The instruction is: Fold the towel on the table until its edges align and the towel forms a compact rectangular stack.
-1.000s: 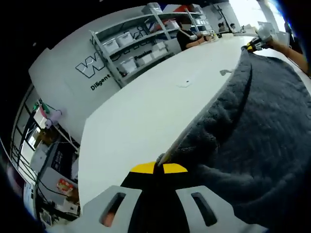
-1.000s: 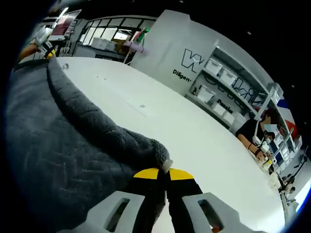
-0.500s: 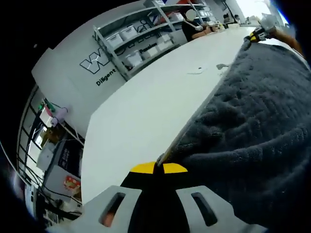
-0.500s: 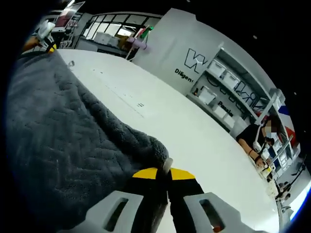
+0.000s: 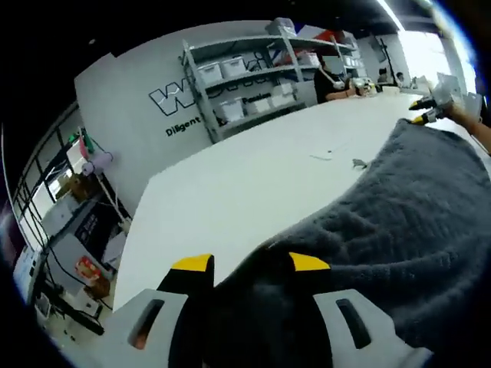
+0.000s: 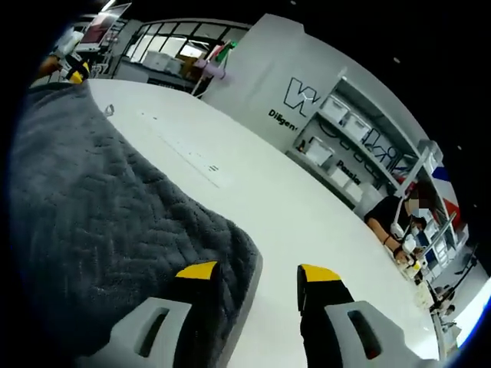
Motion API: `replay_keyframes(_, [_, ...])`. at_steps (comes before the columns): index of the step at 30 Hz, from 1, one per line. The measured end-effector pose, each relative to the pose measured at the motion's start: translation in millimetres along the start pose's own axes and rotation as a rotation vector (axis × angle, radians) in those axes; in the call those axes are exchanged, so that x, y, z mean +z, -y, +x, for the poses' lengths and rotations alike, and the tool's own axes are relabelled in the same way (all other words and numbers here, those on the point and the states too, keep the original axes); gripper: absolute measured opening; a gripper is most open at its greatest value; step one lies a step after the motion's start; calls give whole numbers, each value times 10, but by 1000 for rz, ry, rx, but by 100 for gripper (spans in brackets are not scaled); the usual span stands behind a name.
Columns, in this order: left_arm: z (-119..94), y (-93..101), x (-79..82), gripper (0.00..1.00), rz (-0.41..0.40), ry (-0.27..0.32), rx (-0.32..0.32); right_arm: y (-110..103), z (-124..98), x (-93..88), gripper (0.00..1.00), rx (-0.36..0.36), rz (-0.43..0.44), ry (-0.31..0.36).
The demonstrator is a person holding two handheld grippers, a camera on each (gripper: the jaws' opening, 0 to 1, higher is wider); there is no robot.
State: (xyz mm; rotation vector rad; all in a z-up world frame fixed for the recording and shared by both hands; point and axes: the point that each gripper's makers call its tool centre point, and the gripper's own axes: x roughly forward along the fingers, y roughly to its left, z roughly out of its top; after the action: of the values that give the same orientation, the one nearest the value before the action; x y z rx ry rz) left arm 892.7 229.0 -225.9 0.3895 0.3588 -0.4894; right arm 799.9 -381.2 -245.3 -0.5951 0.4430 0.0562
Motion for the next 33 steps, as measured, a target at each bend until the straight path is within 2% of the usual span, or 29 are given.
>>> replay_keyframes(2, [-94,-35,102,47,-28,45,10,-6,-35,0,53,4,-6,-2])
replay_keyframes(5, [-233,-50,186,69,-57,67,8,-22,-131,5,65,24,-9,-5])
replay_keyframes(6, [-291,-40,211,79,-71,72,7,-31,-162,9,67,33,-5,-3])
replay_keyframes(9, [-423,0,217,93,-91,64,-4,-52,-273,28,73,59,24,6])
replay_keyframes(11, [-530,46,186,100,-107,52,-4,-65,-368,12,80,71,46,-4])
replay_keyframes(17, [-872,217,97,99,-153,53,-37,-191,-727,-73,98,131,140,-28])
replay_keyframes(24, [-1456,470,-71,99,-184,63,-71,-244,-1243,-144,99,159,178,-1])
replay_keyframes(28, [-1794,576,-255,98,-194,57,-77,-305,-1538,-187,99,195,187,29])
replay_keyframes(31, [-2016,638,-495,97,-201,19,-67,-425,-1687,-250,99,242,185,31])
replay_keyframes(33, [-2156,681,-714,97,-224,-9,-62,-497,-1762,-305,99,264,176,24])
